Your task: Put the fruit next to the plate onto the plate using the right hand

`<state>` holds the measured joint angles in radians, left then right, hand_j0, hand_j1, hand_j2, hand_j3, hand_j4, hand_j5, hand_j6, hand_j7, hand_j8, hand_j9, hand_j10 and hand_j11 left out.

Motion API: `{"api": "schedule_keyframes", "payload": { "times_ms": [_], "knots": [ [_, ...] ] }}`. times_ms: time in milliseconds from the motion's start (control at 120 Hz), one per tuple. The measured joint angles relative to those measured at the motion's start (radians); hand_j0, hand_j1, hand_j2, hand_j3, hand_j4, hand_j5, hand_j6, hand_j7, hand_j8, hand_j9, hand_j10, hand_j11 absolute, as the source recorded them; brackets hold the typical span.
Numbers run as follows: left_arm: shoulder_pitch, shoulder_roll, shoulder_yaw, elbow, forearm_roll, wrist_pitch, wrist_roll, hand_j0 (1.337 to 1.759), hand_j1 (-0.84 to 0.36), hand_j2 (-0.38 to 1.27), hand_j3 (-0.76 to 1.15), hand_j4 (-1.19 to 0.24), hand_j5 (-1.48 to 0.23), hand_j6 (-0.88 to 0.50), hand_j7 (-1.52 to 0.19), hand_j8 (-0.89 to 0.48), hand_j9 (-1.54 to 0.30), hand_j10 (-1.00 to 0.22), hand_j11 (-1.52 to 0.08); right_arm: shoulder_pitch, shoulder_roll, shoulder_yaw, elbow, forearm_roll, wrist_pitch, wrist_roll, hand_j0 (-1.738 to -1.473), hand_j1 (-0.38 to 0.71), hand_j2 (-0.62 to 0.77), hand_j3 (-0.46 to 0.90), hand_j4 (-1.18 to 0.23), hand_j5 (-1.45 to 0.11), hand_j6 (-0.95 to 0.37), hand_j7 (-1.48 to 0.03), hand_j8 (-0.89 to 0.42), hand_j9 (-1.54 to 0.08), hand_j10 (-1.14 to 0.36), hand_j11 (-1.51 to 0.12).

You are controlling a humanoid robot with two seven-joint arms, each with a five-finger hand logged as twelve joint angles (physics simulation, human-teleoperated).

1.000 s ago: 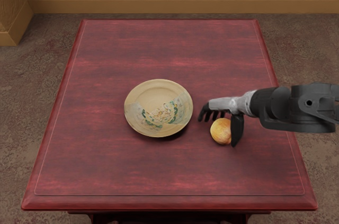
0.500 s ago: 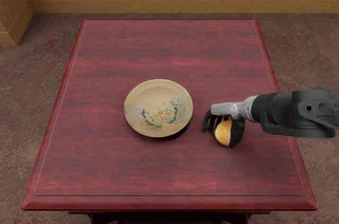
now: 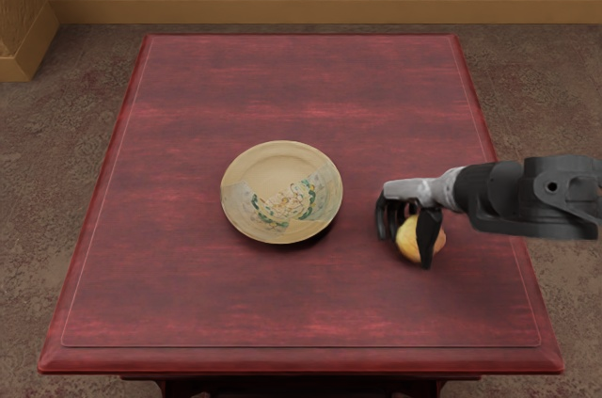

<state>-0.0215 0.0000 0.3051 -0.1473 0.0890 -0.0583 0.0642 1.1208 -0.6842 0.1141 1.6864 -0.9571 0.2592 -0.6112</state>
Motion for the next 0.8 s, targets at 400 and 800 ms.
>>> {"api": "schedule_keyframes", "payload": {
  "times_ms": [400, 800],
  "knots": [
    [0.000, 0.000, 0.000, 0.000, 0.000, 0.000, 0.000, 1.658, 0.06, 0.05, 0.00, -0.24, -0.32, -0.24, -0.32, -0.24, -0.32, -0.24, -0.32, 0.010, 0.065, 0.124, -0.155, 0.083, 0.042, 0.000, -1.655, 0.20, 0.57, 0.00, -0.79, -1.06, -0.80, -1.04, -0.50, -1.04, -0.43, -1.06],
    [0.000, 0.000, 0.000, 0.000, 0.000, 0.000, 0.000, 1.658, 0.06, 0.05, 0.00, -0.24, -0.32, -0.24, -0.32, -0.24, -0.32, -0.24, -0.32, 0.037, 0.163, 0.252, -0.268, 0.078, 0.041, 0.000, -1.655, 0.22, 0.58, 0.00, -0.81, -1.10, -0.83, -1.07, -0.47, -1.08, -0.41, -1.08]
  ]
}}
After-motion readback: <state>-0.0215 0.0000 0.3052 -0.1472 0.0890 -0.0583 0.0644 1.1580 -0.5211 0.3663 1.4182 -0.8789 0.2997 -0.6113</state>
